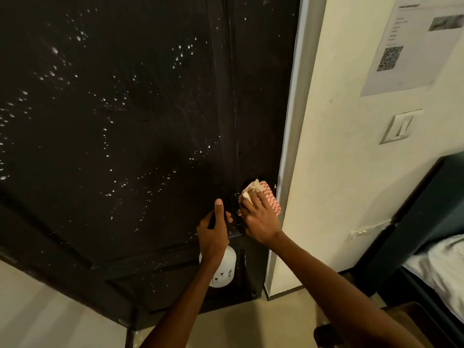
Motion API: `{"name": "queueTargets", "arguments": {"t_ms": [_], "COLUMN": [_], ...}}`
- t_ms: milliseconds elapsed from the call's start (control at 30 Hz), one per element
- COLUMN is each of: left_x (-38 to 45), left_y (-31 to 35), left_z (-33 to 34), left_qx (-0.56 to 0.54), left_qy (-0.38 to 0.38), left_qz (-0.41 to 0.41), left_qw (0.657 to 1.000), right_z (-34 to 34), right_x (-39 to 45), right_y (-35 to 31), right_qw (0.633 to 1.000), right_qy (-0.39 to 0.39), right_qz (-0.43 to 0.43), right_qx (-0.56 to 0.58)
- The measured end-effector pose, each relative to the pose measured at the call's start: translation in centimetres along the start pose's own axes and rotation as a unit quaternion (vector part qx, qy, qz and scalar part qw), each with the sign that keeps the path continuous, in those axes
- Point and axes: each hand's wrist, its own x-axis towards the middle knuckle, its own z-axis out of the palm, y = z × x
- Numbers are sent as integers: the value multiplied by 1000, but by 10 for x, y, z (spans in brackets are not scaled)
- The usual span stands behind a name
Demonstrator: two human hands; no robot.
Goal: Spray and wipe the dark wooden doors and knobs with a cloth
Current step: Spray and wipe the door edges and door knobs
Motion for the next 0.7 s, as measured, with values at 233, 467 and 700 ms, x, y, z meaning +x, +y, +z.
{"name": "queueTargets", "arguments": {"t_ms": [233,467,700], "left_x": [0,0,-2], "left_y": [5,5,10], "left_z": [0,-5,-4], "left_qx": [-21,-16,-12], "left_qy": [6,9,1], "left_qz": [-9,-1,-5], "left_qw": [1000,1000,1000], "right_z": [-7,-15,-16], "right_x": [1,12,11], "right_y": [13,4,16], "right_qw": [985,998,999], "right_qy": [78,-57,-32], "right_qz": [112,-10,-13], "right_qx": [101,-26,-2]}}
